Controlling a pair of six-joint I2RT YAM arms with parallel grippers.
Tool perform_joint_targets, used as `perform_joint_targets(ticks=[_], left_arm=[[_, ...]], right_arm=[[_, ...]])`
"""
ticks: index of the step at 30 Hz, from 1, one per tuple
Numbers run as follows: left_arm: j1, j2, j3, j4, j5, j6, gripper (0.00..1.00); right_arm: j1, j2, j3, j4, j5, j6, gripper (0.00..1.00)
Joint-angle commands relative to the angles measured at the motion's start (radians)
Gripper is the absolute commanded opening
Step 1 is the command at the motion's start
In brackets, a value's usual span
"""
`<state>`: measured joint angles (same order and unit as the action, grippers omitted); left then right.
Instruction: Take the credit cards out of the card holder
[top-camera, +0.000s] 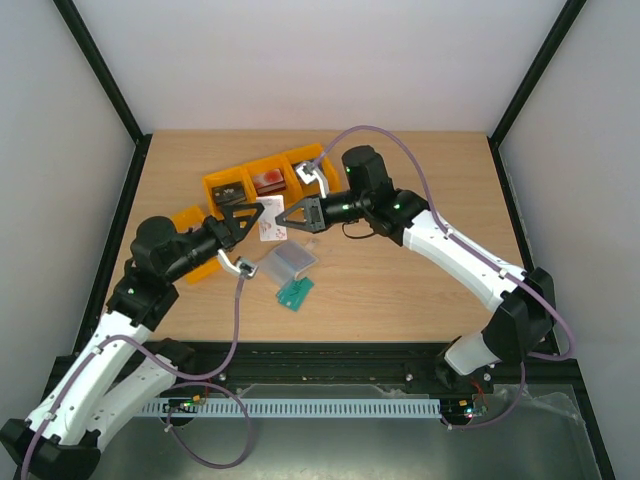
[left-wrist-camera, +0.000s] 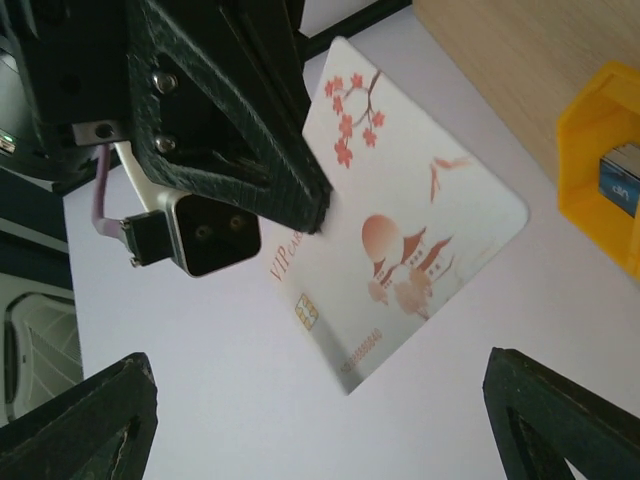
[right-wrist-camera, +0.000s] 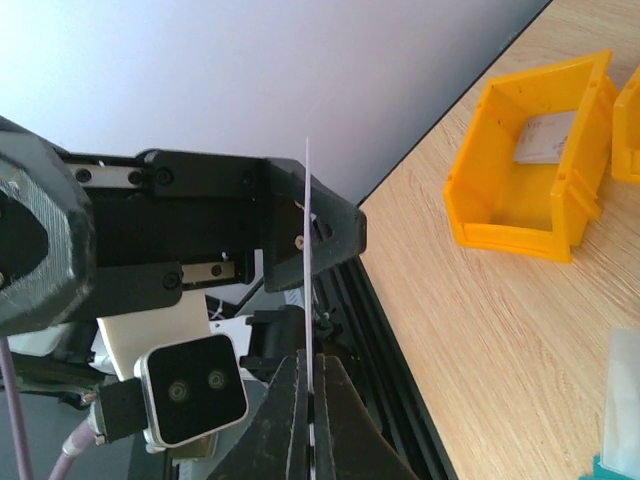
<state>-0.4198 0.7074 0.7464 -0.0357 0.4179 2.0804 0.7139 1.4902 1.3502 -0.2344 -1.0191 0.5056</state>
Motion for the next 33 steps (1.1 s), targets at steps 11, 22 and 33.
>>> perform_joint_targets(ticks=[11, 22, 33], left_arm=[[0.004, -0.013, -0.064, 0.097, 0.111, 0.151, 0.76], [0.003, -0.024, -0.068, 0.076, 0.095, 0.123, 0.05], [-0.044, -0.096, -0.107, -0.337, -0.611, -0.138, 0.02]], right_arm=[[0.024, -0.013, -0.037, 0.198, -0.09, 0.104, 0.02], [0.027, 0.006, -0.043, 0.182, -0.1, 0.088, 0.02], [-0.051, 0.003, -0.029, -0.068, 0.346, 0.0, 0.99]])
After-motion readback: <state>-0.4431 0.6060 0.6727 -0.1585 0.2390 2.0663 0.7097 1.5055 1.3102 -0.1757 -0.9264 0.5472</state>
